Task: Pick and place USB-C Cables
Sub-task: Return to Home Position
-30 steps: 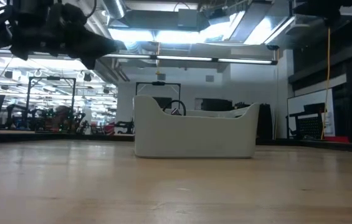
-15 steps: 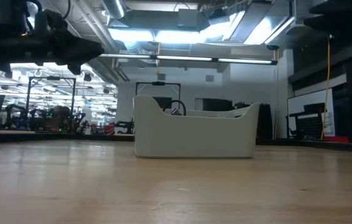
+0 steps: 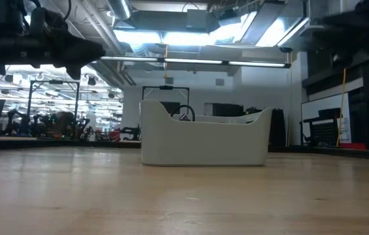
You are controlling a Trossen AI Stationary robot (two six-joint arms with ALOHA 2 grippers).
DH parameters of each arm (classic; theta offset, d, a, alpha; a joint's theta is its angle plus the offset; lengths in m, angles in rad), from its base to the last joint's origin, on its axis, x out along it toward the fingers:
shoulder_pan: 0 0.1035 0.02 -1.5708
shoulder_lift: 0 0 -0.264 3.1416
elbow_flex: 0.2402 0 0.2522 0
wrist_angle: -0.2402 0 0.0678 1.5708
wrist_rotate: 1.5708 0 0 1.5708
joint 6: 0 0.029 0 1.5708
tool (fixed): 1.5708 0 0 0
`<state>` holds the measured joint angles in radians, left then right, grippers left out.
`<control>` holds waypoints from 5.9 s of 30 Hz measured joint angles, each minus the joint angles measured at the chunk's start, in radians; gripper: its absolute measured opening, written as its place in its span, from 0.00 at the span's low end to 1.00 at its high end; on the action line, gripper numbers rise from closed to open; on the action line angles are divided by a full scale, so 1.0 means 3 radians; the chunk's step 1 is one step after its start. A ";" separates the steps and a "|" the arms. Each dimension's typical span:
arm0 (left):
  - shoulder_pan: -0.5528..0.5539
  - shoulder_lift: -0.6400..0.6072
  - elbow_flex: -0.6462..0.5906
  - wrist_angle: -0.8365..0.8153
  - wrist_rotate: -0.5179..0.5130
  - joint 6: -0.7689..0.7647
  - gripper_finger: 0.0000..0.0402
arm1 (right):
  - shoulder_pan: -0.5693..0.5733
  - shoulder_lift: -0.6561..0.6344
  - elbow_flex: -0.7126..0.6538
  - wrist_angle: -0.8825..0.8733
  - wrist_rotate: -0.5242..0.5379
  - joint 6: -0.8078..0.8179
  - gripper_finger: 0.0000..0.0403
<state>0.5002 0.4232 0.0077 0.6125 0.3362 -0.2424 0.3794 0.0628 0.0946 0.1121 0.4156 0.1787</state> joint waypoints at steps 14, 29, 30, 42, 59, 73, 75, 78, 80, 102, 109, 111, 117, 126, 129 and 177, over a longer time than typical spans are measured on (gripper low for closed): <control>-0.0381 0.0003 0.0000 -0.0471 -0.0018 0.0082 0.22 | 0.0000 0.0014 -0.0289 0.0065 -0.0328 -0.0376 0.40; -0.1393 0.0003 0.0001 -0.0590 -0.0293 0.0397 0.22 | -0.0006 0.0015 -0.0288 0.0066 -0.0319 -0.0449 0.40; -0.1448 0.0003 0.0000 -0.0592 -0.0299 0.0397 0.22 | -0.0006 0.0015 -0.0288 0.0066 -0.0319 -0.0449 0.40; -0.1687 0.0006 -0.0001 -0.0801 -0.0651 0.0140 0.22 | -0.0006 0.0015 -0.0287 0.0060 -0.0318 -0.0449 0.40; -0.1686 -0.0038 -0.0001 -0.0885 -0.0832 0.0056 0.22 | -0.0007 0.0015 -0.0283 0.0057 -0.0317 -0.0449 0.40; -0.1687 -0.0958 0.0000 -0.1715 -0.0805 0.0055 0.22 | -0.0008 0.0015 -0.0283 0.0058 -0.0317 -0.0449 0.40; -0.1687 -0.1112 -0.0001 -0.1850 -0.0805 0.0055 0.22 | -0.0007 0.0015 -0.0283 0.0058 -0.0317 -0.0449 0.40; -0.1687 -0.1314 0.0003 -0.1947 -0.0855 0.0054 0.22 | -0.0008 0.0017 -0.0283 0.0058 -0.0317 -0.0449 0.40; -0.1688 -0.1402 0.0003 -0.1954 -0.0897 0.0053 0.22 | -0.0008 0.0016 -0.0283 0.0058 -0.0316 -0.0449 0.40; -0.1687 -0.1365 0.0002 -0.1961 -0.0912 0.0055 0.22 | -0.0340 0.0071 -0.0289 -0.0138 -0.0341 -0.0448 0.40; -0.1687 -0.1364 0.0002 -0.1961 -0.0910 0.0055 0.22 | -0.0338 0.0066 -0.0289 -0.0138 -0.0342 -0.0448 0.40; -0.1688 -0.1364 0.0002 -0.1961 -0.0910 0.0055 0.22 | -0.0338 0.0066 -0.0289 -0.0137 -0.0343 -0.0448 0.40; -0.1687 -0.1364 0.0002 -0.1961 -0.0909 0.0055 0.22 | -0.0338 0.0066 -0.0289 -0.0138 -0.0343 -0.0448 0.40; -0.1687 -0.1363 0.0002 -0.1961 -0.0908 0.0055 0.22 | -0.0338 0.0066 -0.0289 -0.0138 -0.0343 -0.0448 0.40; -0.1688 -0.1363 0.0002 -0.1961 -0.0908 0.0055 0.22 | -0.0338 0.0066 -0.0289 -0.0138 -0.0343 -0.0448 0.40; -0.1687 -0.1362 0.0001 -0.1961 -0.0908 0.0055 0.22 | -0.0338 0.0067 -0.0290 -0.0139 -0.0344 -0.0448 0.40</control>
<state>-0.0059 0.0147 0.0078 0.0242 0.0639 -0.2260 0.2779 0.0828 0.0074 0.0706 0.3124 0.0444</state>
